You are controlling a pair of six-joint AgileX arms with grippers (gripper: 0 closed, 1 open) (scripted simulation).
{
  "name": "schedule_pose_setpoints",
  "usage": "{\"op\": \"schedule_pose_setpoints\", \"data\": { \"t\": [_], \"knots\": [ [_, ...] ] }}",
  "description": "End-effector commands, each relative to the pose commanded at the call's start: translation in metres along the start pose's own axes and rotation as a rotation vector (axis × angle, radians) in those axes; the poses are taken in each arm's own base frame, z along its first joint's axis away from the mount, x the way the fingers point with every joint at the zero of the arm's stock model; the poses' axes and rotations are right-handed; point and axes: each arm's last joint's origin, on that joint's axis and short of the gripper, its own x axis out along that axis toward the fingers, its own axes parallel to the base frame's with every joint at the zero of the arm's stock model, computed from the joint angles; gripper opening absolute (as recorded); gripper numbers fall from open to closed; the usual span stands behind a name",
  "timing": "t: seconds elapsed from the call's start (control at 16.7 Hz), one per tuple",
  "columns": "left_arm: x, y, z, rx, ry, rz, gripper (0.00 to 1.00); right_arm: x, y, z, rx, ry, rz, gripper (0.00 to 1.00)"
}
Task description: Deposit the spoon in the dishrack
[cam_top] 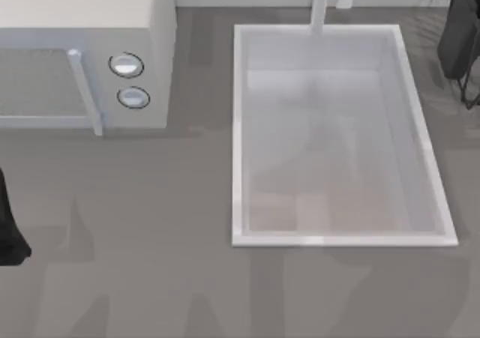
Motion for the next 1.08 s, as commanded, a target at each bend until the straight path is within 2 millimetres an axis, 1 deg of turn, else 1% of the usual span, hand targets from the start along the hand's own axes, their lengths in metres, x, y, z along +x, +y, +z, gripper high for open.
{"op": "schedule_pose_setpoints", "data": {
  "t": [0.12, 0.36, 1.08],
  "knots": [
    [0.0, 0.0, 0.0, 0.0, 0.0, 0.0, 1.0, 0.003, 0.0047, -0.0096, 0.003, 0.006, 0.0, 0.0],
    [0.0, 0.0, 0.0, 0.0, 0.0, 0.0, 1.0, 0.0031, 0.0048, -0.0098, 0.003, 0.006, 0.0, 0.0],
    [0.0, 0.0, 0.0, 0.0, 0.0, 0.0, 1.0, 0.0031, 0.0048, -0.0098, 0.003, 0.006, 0.0, 0.9]
  ]
}}
